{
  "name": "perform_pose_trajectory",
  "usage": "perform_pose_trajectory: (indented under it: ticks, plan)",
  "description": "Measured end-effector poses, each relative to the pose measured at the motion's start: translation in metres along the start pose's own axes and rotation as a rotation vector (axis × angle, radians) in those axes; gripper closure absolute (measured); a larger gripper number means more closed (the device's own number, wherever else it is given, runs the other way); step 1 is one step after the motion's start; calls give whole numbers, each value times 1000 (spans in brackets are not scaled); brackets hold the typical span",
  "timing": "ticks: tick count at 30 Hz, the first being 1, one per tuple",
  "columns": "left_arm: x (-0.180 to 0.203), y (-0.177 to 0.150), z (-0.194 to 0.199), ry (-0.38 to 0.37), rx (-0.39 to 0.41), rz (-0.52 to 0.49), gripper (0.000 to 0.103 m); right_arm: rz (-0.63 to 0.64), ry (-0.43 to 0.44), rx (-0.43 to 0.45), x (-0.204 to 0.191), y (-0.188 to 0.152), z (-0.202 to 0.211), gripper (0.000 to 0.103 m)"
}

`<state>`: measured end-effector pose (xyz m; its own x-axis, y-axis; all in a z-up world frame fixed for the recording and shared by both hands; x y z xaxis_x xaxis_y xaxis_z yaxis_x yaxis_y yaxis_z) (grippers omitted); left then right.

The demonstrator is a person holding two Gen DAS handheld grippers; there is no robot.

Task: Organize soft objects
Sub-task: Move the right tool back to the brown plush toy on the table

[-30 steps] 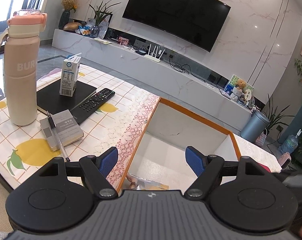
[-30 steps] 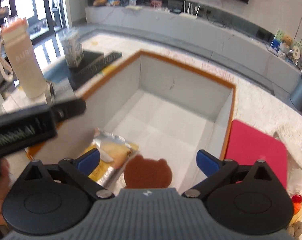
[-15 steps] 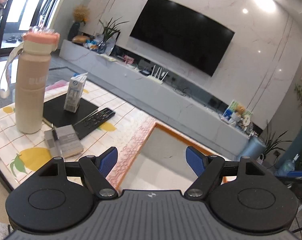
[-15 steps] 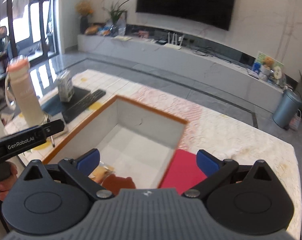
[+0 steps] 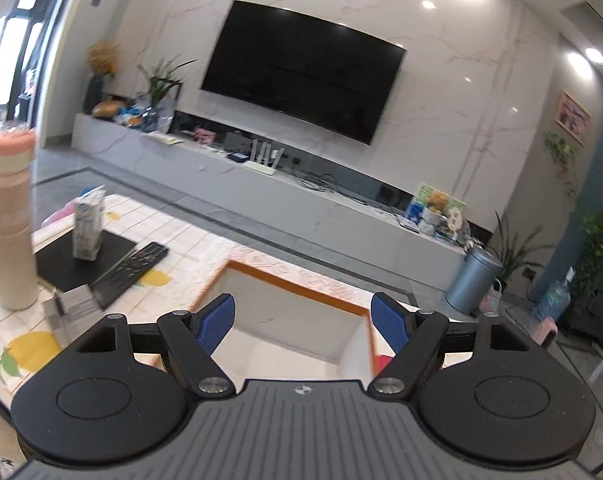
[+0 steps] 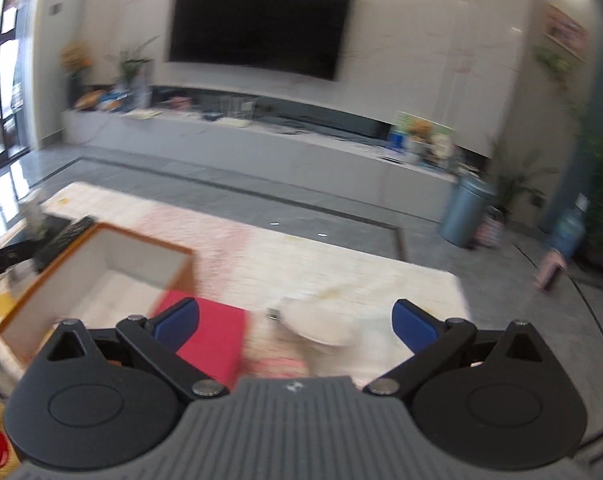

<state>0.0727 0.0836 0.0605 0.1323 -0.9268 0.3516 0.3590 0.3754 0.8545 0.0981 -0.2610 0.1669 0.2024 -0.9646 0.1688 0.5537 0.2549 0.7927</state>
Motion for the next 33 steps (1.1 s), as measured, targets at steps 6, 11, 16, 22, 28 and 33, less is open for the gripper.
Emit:
perform_pose_trajectory:
  ticks: [6, 11, 16, 22, 28, 33]
  plan:
    - [56, -19, -10, -82, -80, -83, 12, -183, -140, -13, 80, -48, 3, 3]
    - [101, -47, -22, -149, -165, -181, 12, -384, -188, -66, 115, -99, -30, 3]
    - [137, -78, -37, -191, -221, -295, 12, -413, -131, -182, 104, -138, -89, 3]
    - [156, -110, -46, -183, -216, -429, 12, -291, -18, -344, 63, -178, -141, 3]
    - [152, -132, -49, -223, -244, -462, 12, -106, -4, -375, 38, -196, -153, 3]
    - [142, -132, -46, -244, -251, -439, 12, 151, 72, -284, 32, -182, -134, 3]
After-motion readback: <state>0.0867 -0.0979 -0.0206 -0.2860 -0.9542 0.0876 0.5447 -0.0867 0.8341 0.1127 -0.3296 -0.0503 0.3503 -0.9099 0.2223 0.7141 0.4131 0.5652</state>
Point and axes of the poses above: each gripper's, at about its wrist camera, not at the fingertips, and z roughly against the way its jaws point, x to its right, y to its top, the point moved 7 cm from there along -z, roughly the way its jaws point, and after that the axes turned 3 degrees about z, right-handed, at the moved point
